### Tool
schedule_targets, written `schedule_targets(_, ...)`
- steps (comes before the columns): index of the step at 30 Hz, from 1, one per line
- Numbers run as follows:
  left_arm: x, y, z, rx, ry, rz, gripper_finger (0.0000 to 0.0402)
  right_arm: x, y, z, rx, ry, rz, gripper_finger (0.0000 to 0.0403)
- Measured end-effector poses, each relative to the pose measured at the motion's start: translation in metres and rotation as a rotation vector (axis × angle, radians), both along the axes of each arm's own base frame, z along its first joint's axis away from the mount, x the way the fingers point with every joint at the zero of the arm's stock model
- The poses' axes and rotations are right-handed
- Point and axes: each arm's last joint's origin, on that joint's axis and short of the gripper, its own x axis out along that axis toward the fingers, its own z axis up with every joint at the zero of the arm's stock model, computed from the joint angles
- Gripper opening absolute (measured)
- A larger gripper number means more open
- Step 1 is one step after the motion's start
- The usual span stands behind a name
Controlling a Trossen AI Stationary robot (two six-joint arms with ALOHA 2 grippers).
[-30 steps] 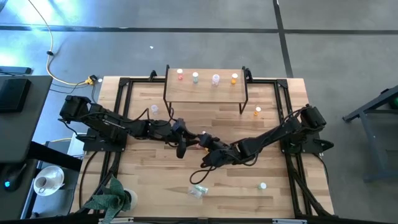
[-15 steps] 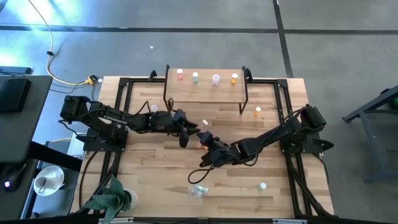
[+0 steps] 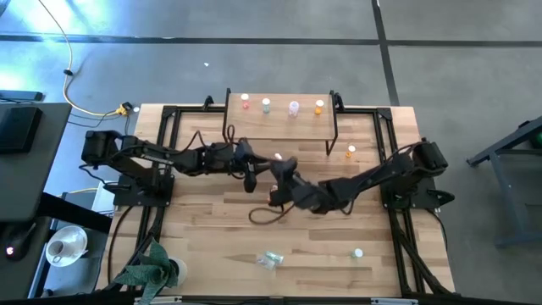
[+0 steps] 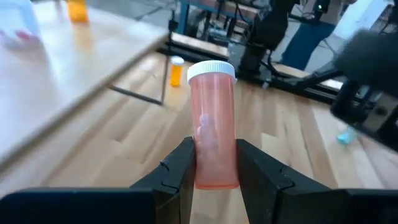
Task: Pick and place medicine bottles onto shelf by color
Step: Put the right pink pill bottle on the shelf aligned with the other pink pill bottle
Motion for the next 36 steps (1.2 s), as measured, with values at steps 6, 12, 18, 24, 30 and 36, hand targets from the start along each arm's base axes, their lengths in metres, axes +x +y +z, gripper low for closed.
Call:
schedule_targets(6, -0.022, 0.004, 0.003, 0.021, -0.029, 0.029, 0.0092, -0.009, -0.029, 0.035, 0.152, -0.227, -0.025, 0.017)
schedule_targets(12, -0.055, -0.003, -0.002, 0.035, -0.164, 0.035, 0.0092, -0.019, -0.05, 0.061, 0.361, -0.427, 0.066, 0.017)
schedule_targets(18, -0.076, -0.009, 0.0, 0.079, -0.231, -0.006, 0.0092, -0.02, -0.07, 0.071, 0.623, -0.565, 0.235, 0.017)
schedule_targets(24, -0.081, -0.013, 0.006, 0.132, -0.257, -0.045, 0.0092, -0.015, -0.103, 0.086, 0.995, -0.684, 0.429, 0.017)
schedule_targets(30, -0.081, -0.014, 0.006, 0.148, -0.253, -0.052, 0.0092, -0.014, -0.129, 0.101, 1.19, -0.72, 0.539, 0.017)
schedule_targets(36, -0.081, -0.015, 0.006, 0.147, -0.251, -0.062, 0.0092, -0.006, -0.139, 0.081, 1.317, -0.565, 0.578, 0.017)
